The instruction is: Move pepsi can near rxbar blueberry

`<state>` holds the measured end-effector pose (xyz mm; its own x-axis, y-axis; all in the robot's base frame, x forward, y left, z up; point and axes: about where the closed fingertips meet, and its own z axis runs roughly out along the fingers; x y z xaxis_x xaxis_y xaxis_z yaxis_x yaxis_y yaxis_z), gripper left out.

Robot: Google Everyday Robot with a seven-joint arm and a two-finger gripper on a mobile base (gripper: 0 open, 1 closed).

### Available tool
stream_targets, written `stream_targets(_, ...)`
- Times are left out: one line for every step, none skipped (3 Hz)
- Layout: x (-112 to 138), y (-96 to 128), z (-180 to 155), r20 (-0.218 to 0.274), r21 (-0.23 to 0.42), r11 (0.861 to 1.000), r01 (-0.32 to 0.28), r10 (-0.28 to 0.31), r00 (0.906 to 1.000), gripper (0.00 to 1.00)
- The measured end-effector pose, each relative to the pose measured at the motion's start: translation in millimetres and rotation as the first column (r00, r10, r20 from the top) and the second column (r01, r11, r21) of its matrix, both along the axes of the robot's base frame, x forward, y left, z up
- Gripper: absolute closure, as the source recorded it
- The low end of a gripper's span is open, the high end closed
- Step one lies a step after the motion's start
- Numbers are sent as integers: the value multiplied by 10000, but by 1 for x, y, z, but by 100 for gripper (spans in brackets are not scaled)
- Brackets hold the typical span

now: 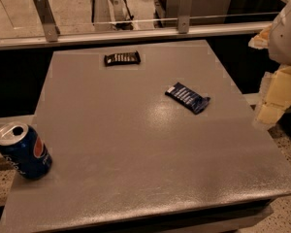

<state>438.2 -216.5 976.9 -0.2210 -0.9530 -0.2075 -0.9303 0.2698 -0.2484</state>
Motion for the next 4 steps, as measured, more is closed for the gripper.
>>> stream_targets(0, 0, 0, 2, 0, 10000, 0, 0, 10000, 0)
stream_targets(6, 30, -16, 40, 757, 9947, -694, 693, 9976, 0)
stream_targets(9, 84, -39, -6, 2161, 9561, -1977, 2026, 9793, 0)
stream_targets(3, 140, -45, 184, 3813, 8737, -3022, 3196, 9474, 0)
